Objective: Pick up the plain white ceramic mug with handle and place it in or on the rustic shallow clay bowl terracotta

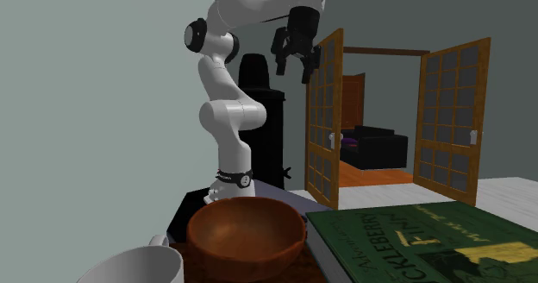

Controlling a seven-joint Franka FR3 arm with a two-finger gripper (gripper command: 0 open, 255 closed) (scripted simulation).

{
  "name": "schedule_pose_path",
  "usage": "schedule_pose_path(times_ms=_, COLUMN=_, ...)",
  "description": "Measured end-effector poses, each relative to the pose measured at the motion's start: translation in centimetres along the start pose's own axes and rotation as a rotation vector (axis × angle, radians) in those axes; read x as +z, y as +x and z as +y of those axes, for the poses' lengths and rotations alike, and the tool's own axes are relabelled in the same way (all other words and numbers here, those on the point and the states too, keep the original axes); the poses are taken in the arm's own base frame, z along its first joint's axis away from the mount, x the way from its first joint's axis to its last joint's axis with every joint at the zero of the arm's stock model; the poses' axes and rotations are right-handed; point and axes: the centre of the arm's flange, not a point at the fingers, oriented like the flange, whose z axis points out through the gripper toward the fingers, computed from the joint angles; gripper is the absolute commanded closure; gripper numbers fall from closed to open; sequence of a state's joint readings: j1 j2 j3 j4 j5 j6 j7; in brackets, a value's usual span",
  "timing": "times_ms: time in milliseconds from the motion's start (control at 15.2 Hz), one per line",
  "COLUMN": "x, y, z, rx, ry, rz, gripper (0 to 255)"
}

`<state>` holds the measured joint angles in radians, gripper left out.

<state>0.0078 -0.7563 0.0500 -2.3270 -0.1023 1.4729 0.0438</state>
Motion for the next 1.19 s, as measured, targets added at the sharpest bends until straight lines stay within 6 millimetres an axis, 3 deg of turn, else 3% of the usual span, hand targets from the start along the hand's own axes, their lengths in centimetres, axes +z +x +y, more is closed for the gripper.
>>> schedule_pose_path(times_ms=132, x=0.3, y=0.1, z=0.6, rx=-0.004, ry=0.002, rz=0.001, gripper=0)
schedule_pose_path(times_ms=264, x=1.1, y=0.7, z=2.6, rx=-0.017, ry=0.008, rz=0.003, gripper=0)
schedule_pose_path(times_ms=1188, x=9.2, y=7.1, z=18.3, rx=-0.138, ry=0.058, rz=0.025, gripper=0)
